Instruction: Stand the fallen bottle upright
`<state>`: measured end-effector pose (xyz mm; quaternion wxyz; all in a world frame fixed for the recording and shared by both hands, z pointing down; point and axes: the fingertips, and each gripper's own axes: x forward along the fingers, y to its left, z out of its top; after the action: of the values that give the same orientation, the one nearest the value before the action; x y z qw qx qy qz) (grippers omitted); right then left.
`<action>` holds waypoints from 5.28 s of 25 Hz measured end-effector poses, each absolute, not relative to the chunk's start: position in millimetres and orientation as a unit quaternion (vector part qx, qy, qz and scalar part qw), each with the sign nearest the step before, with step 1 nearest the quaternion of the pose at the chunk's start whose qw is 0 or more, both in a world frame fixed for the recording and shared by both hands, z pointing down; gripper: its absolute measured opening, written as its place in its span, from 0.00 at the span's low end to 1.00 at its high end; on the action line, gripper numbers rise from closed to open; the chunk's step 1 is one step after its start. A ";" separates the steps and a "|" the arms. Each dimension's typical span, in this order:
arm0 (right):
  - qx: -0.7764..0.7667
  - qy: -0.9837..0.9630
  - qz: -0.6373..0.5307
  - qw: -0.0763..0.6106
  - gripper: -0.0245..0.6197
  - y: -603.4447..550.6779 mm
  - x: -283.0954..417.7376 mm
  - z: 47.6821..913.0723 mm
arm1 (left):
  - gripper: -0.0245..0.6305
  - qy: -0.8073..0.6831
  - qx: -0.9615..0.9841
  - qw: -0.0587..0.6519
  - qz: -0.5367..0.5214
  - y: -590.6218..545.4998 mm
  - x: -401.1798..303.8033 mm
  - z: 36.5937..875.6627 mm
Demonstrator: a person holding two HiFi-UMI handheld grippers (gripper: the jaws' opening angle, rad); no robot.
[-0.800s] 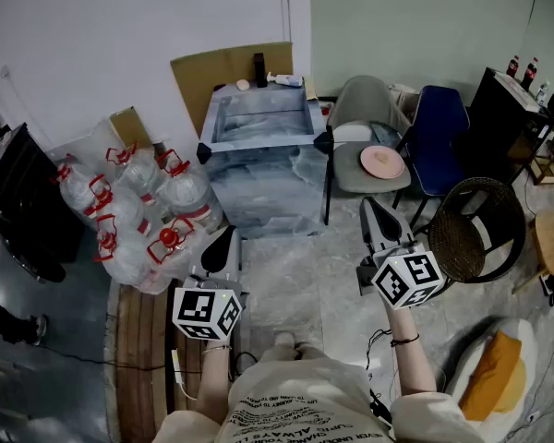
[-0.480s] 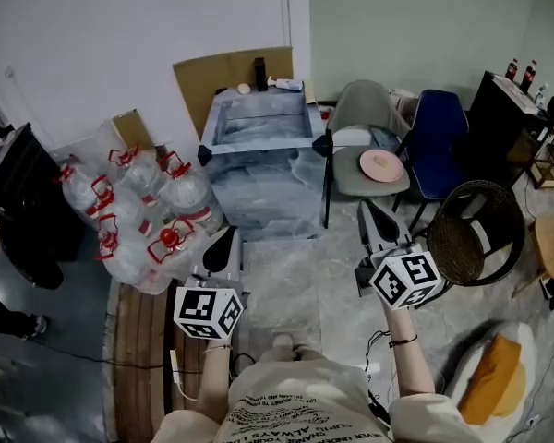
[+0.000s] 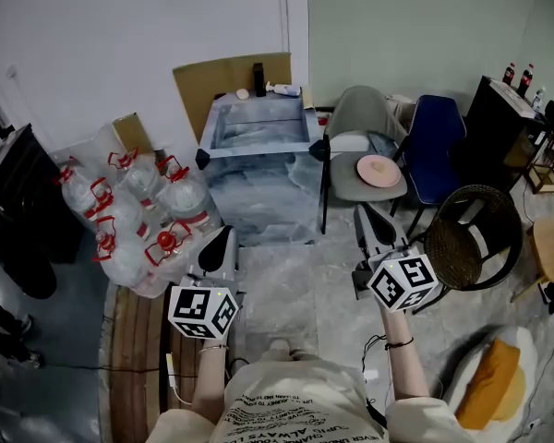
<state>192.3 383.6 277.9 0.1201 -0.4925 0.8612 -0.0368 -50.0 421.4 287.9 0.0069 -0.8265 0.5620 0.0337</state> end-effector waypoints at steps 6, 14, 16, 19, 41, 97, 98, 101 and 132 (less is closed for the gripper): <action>-0.507 0.853 -0.045 0.115 0.22 376.5 199.4 285.4 | 0.07 0.561 -0.827 0.004 0.034 420.8 -46.1 290.5; -0.522 0.842 -0.058 0.118 0.47 360.9 204.7 294.4 | 0.07 0.558 -0.829 0.001 0.032 407.1 -44.0 290.8; -0.522 0.843 -0.061 0.117 0.48 355.6 204.0 297.9 | 0.07 0.557 -0.830 -0.001 0.030 401.7 -44.1 293.6; -0.520 0.844 -0.068 0.113 0.49 342.4 200.7 302.8 | 0.07 0.556 -0.830 -0.007 0.030 388.4 -46.2 297.2; -0.528 0.840 -0.089 0.085 0.49 124.6 155.7 317.5 | 0.07 0.543 -0.838 -0.039 0.041 152.8 -101.1 307.6; -0.406 0.905 -0.080 -0.098 0.51 -332.8 73.8 376.8 | 0.07 0.553 -0.822 -0.139 -0.006 -247.1 -98.0 385.6; -0.401 0.907 -0.078 -0.106 0.51 -339.8 71.0 379.2 | 0.07 0.552 -0.822 -0.143 -0.009 -251.4 -96.4 388.6; -0.387 0.910 -0.071 -0.129 0.50 -362.6 63.5 384.6 | 0.07 0.547 -0.822 -0.159 -0.014 -264.6 -91.4 398.8; -0.149 0.865 -0.006 -0.480 0.51 -459.1 -23.4 489.4 | 0.07 0.448 -0.858 -0.248 -0.049 -318.4 -48.0 477.1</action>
<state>-23.4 -459.1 489.4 -0.4795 -0.1489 0.8648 -0.0059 -48.0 -318.4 477.1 -0.2481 -0.8575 0.4480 -0.0490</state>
